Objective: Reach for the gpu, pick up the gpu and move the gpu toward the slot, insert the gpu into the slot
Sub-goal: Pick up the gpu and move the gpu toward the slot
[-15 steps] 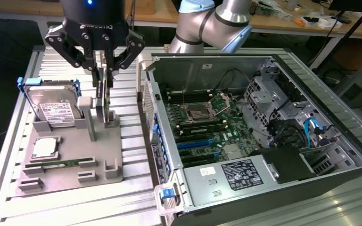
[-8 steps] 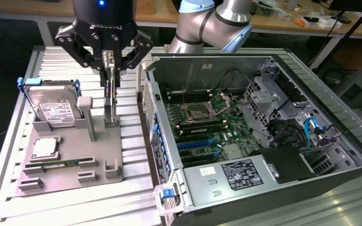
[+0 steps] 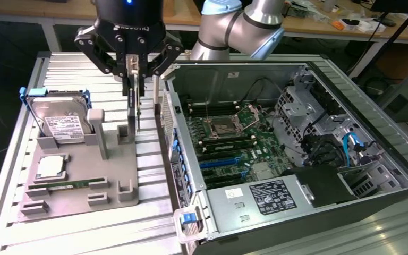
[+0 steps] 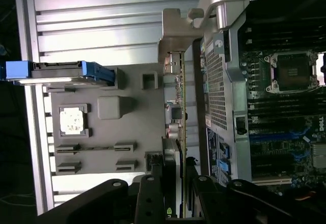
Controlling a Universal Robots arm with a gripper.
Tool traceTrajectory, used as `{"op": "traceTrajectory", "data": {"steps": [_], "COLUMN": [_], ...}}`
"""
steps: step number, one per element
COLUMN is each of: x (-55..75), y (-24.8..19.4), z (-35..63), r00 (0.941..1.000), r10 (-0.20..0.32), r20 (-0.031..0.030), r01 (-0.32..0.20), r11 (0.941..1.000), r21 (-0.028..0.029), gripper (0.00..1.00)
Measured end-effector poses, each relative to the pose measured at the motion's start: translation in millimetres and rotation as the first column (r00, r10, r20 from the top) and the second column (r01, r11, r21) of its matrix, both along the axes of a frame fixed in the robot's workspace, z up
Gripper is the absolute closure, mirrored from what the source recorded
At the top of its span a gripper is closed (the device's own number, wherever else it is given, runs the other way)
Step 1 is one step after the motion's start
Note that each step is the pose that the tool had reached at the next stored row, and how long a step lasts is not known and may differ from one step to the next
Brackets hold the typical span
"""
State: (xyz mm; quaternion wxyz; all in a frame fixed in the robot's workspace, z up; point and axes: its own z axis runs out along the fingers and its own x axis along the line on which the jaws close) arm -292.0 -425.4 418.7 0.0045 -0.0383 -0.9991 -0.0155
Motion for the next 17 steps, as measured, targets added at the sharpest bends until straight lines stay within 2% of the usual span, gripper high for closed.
{"op": "traceTrajectory", "data": {"steps": [3, 17], "x": [0.3, 28.9], "y": [-0.1, 0.0], "z": [5.1, 5.3], "r00": [1.0, 1.0], "r10": [0.0, 0.0], "r20": [0.0002, 0.0001], "r01": [0.0, 0.0], "r11": [1.0, 1.0], "r21": [0.0002, 0.0001], "gripper": [0.73, 0.73]}}
